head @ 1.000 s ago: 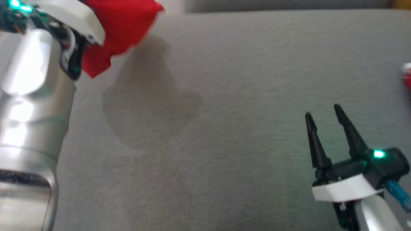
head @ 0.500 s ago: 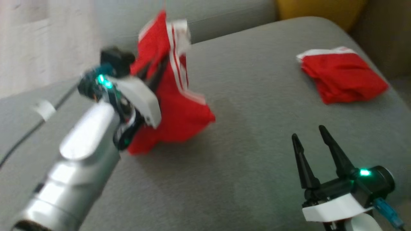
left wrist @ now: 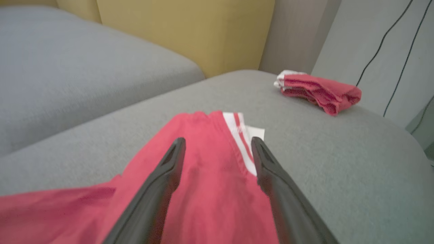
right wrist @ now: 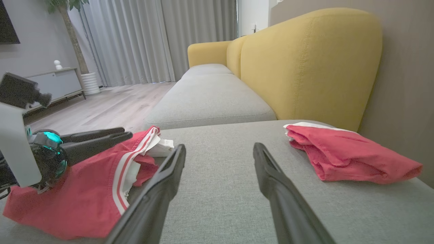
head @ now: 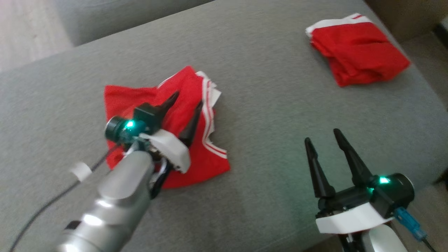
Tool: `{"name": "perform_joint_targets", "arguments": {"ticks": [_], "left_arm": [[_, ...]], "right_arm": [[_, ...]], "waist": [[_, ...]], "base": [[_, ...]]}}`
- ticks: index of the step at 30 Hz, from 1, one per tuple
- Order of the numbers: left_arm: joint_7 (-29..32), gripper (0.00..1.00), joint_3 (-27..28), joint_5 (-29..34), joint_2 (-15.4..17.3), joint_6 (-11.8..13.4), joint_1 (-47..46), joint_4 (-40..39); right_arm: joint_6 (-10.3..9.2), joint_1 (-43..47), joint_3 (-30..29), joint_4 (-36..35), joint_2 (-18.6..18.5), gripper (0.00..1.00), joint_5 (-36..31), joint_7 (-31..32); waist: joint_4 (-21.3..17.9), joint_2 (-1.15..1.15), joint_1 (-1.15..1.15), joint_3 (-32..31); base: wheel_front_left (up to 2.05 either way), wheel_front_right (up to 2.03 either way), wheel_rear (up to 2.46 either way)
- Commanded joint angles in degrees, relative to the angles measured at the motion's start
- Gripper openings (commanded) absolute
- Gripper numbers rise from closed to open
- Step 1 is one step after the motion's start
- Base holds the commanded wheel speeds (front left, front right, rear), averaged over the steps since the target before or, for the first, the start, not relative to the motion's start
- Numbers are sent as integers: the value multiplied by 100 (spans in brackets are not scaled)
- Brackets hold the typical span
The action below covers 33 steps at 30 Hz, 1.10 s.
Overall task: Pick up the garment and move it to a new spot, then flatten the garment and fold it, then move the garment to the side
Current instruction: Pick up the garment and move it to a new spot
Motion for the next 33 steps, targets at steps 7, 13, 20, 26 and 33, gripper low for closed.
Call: {"name": "perform_joint_targets", "arguments": {"ticks": [7,13,20,26,33], "left_arm": [[-684,100,556,658,-282,787,87,-891],[-688,100,1510,1336,-167,1377,1751,-2496],[-689,100,2434,2020,-171,1588,3584,-3900],[-689,100,2884,2331,-310,1394,4461,-4111],[-689,100,3183,2578,-512,1128,4691,-4101]], "right_arm": [[21,-27,-245,21,18,100,21,-30],[21,287,-570,180,-43,100,9,-30],[21,678,-906,204,-26,100,-58,-30],[21,879,-1000,230,12,100,-99,-30],[21,952,-1022,211,49,100,-102,-30]], "waist": [[971,0,-3,-304],[1569,0,-3,-856],[2013,0,-3,-1235],[2194,0,-3,-1419],[2217,0,-3,-1514]], "base": [[0,0,0],[0,0,0],[0,0,0],[0,0,0],[0,0,0]]}}
